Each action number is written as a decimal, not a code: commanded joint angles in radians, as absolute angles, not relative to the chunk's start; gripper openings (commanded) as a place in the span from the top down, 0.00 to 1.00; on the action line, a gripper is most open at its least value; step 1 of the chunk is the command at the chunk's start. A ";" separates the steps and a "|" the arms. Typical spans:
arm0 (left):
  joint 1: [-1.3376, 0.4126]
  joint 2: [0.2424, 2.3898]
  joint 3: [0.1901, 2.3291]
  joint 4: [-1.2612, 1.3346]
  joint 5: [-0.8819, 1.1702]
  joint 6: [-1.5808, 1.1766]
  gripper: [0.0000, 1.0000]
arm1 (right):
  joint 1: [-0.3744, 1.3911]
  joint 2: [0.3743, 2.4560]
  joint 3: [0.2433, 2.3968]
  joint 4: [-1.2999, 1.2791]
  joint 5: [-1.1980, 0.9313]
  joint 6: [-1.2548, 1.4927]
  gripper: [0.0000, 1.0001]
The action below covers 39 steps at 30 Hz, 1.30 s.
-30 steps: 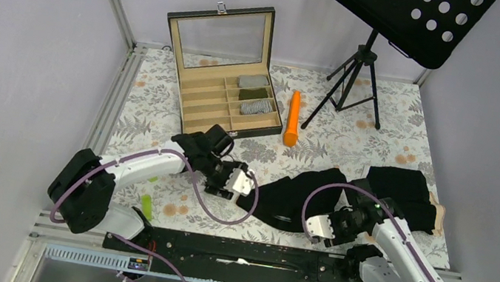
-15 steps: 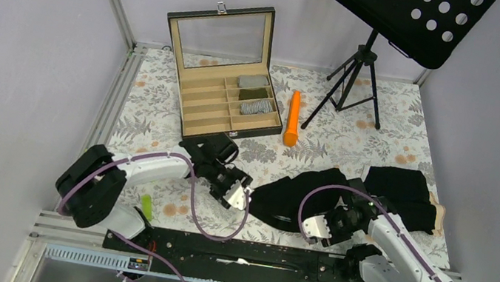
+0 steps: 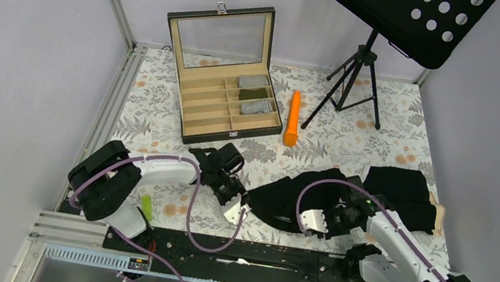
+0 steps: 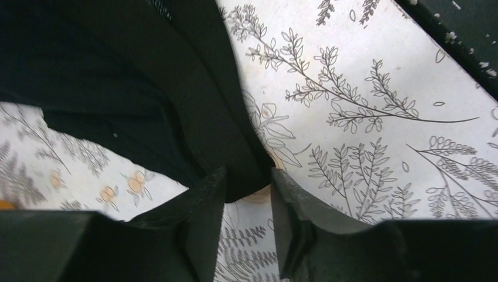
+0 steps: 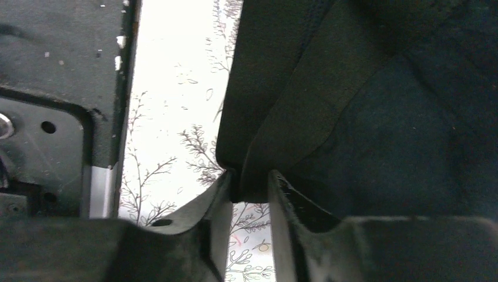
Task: Roll the underwear
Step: Flatten out the underwear at the center of the board.
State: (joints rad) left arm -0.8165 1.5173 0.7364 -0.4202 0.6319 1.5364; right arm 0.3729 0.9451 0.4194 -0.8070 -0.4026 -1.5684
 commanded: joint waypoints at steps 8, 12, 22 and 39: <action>-0.808 1.536 0.762 -0.326 0.477 1.371 1.00 | 0.381 1.033 0.557 -0.816 -0.376 -1.247 0.95; -0.691 1.495 0.865 -0.292 0.503 1.045 1.00 | 0.382 0.998 0.695 -0.825 -0.411 -1.068 0.97; -0.541 1.400 1.108 -0.471 0.560 0.620 1.00 | 0.382 1.041 1.037 -0.795 -0.483 -0.677 1.00; -0.525 1.159 1.303 -1.085 0.736 0.381 1.00 | 0.383 1.044 1.265 -1.159 -0.810 -0.542 0.98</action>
State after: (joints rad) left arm -0.5045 1.2499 1.2495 -0.9001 0.6270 0.4107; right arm 0.3744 1.0809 1.2060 -0.9882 -0.6498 -0.5671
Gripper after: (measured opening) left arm 0.014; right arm 0.074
